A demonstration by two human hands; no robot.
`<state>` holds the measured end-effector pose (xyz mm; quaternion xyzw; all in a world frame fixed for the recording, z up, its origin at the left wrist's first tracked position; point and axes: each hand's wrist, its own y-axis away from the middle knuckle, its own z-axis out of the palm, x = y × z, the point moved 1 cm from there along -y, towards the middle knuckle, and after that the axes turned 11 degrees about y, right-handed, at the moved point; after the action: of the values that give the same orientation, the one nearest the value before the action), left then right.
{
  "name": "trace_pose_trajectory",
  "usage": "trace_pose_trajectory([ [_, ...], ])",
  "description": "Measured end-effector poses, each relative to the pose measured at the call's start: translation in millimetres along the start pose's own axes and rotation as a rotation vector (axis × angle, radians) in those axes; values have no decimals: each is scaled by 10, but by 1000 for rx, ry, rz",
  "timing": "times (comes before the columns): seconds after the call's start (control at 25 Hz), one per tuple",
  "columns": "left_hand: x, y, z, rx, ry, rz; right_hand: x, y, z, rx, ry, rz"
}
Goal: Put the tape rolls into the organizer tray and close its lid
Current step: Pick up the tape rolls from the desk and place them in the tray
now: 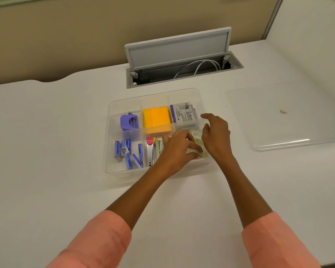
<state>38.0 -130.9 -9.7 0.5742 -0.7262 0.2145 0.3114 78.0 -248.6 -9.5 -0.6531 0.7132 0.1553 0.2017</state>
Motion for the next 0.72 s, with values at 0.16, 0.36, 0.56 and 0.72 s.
trace_pose_trajectory([
  [0.16,17,-72,10,-72,13,-53,14,10,3,7,-13,-32],
  [0.36,-17,-101,8,-83,78,-67,49,2,13,53,-69,-33],
  [0.56,-75,-100,48,11,73,-178,60,-1,22,77,-87,-21],
  [0.72,-112,-117,62,-38,-81,-171,60,7,19,85,-102,-15],
])
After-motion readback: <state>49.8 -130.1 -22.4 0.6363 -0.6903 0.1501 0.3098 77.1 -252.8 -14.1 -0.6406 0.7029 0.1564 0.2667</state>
